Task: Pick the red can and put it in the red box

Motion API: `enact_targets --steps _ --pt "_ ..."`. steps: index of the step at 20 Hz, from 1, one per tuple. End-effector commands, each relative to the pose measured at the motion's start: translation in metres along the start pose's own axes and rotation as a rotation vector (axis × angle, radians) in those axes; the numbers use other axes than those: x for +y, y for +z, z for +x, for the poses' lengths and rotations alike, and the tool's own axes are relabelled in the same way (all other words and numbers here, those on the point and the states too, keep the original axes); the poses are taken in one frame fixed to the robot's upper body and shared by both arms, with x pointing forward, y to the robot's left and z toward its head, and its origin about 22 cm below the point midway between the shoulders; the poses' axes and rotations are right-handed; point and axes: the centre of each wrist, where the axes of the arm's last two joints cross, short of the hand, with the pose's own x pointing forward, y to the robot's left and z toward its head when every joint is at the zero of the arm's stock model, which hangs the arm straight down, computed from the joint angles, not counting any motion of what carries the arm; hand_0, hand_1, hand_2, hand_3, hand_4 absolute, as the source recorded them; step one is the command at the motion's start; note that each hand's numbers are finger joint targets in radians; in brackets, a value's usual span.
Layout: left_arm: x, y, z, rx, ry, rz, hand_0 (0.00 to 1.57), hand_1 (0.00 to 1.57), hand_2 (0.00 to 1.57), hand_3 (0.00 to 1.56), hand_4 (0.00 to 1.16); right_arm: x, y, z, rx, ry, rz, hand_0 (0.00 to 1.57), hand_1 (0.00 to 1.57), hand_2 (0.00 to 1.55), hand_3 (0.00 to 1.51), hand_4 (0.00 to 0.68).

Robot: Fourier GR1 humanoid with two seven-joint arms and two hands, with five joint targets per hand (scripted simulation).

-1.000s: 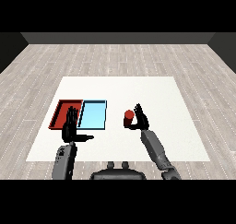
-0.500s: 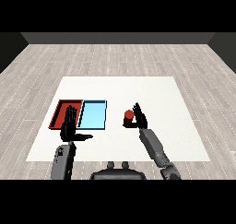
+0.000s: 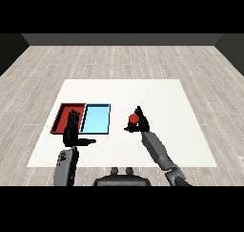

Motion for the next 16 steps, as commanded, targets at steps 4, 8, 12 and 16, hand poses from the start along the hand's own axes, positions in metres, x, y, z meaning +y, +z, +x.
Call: enact_targets --steps 4,8,12,16 --pt "0.002 0.001 0.004 0.003 0.016 0.007 0.00 0.00 0.00 0.00 0.00 0.014 0.010 0.004 0.029 -0.006 0.030 0.00 0.00 0.00 0.00 0.000" --pt "-0.002 0.001 0.024 0.002 0.035 -0.001 0.00 0.00 0.00 0.00 0.00 0.025 -0.007 0.005 0.026 0.029 0.018 0.00 0.00 0.00 0.00 0.000" --pt "0.004 -0.015 0.016 0.001 0.019 0.010 0.00 0.00 0.00 0.00 0.00 0.009 -0.004 -0.006 0.068 0.040 0.006 0.00 0.00 0.00 0.00 0.000" --pt "0.004 -0.010 0.018 0.010 0.035 -0.006 0.00 0.00 0.00 0.00 0.00 0.013 -0.011 -0.014 0.060 0.035 -0.004 0.00 0.00 0.00 0.00 0.000"
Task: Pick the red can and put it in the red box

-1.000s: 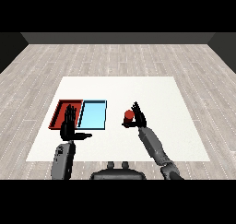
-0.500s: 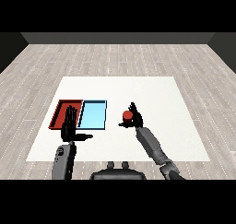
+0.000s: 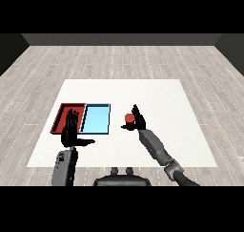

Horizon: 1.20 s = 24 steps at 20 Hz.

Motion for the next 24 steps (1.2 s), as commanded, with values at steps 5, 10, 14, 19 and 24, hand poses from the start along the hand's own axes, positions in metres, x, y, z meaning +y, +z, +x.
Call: enact_targets --steps 5,10,14,19,24 --pt "0.000 -0.007 0.010 -0.003 -0.006 0.006 0.00 0.00 0.00 0.00 0.00 0.002 -0.007 -0.009 0.009 0.113 -0.088 1.52 1.52 1.50 1.46 0.493" --pt "0.005 -0.009 0.009 -0.007 0.010 -0.008 0.00 0.00 0.00 0.00 0.00 0.005 -0.014 -0.003 0.060 0.200 -0.102 1.54 1.54 1.47 1.42 0.575" --pt "-0.009 -0.003 -0.005 -0.001 0.002 0.003 0.00 0.00 0.00 0.00 0.00 0.005 -0.009 -0.009 0.064 0.245 -0.090 1.53 1.53 1.47 1.42 0.551" --pt "0.005 -0.004 0.014 -0.011 -0.019 0.022 0.00 0.00 0.00 0.00 0.00 0.003 -0.006 -0.010 0.091 0.240 -0.094 1.53 1.53 1.47 1.41 0.546" --pt "0.010 -0.001 0.011 -0.005 0.004 0.003 0.00 0.00 0.00 0.00 0.00 0.012 -0.017 0.002 0.061 0.245 -0.087 1.55 1.55 1.47 1.41 0.558"
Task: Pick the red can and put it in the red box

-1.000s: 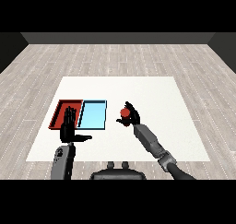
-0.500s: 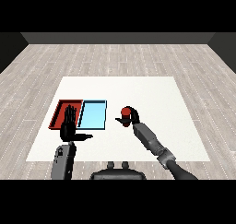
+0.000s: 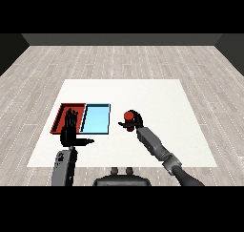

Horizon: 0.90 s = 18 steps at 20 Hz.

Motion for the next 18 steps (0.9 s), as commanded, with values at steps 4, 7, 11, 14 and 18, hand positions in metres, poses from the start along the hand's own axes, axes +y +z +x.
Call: enact_targets --steps 4,7,11,14,18 --pt "0.000 0.001 0.007 0.006 -0.005 -0.012 0.00 0.00 0.00 0.00 0.00 0.004 -0.008 0.022 -0.109 0.002 -0.028 1.54 1.54 1.47 1.39 0.581" --pt "0.008 0.013 -0.009 0.001 0.023 -0.011 0.00 0.00 0.00 0.00 0.00 -0.013 -0.007 0.032 -0.125 0.004 -0.014 1.54 1.54 1.47 1.38 0.586" --pt "-0.013 -0.006 0.004 0.015 -0.001 -0.019 0.00 0.00 0.00 0.00 0.00 -0.001 0.000 0.038 -0.188 -0.027 -0.014 1.54 1.54 1.46 1.38 0.583" --pt "-0.014 0.014 -0.013 0.006 -0.026 -0.028 0.00 0.00 0.00 0.00 0.00 -0.011 0.000 0.065 -0.238 -0.004 -0.035 1.52 1.52 1.46 1.38 0.608" --pt "-0.034 -0.009 0.009 0.023 0.033 -0.108 0.00 0.00 0.00 0.00 0.00 -0.008 0.018 0.111 -0.388 -0.064 -0.037 1.51 1.51 1.47 1.41 0.641"
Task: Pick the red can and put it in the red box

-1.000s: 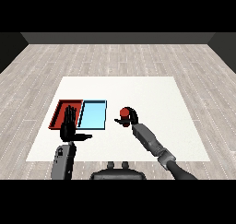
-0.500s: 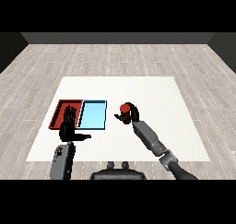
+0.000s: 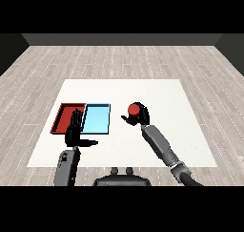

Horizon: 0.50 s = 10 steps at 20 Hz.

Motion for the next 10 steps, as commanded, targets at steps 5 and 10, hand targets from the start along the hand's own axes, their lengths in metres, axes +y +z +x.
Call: enact_targets --steps 5,10 --pt "-0.035 -0.016 0.018 0.040 0.047 -0.076 0.00 0.00 0.00 0.00 0.00 -0.019 0.024 0.057 -0.162 -0.027 0.009 1.45 1.45 1.41 1.38 0.636" --pt "-0.057 -0.017 0.026 0.084 0.000 -0.117 0.00 0.00 0.00 0.00 0.00 0.011 0.015 0.062 -0.158 -0.030 0.010 1.45 1.45 1.41 1.38 0.636"
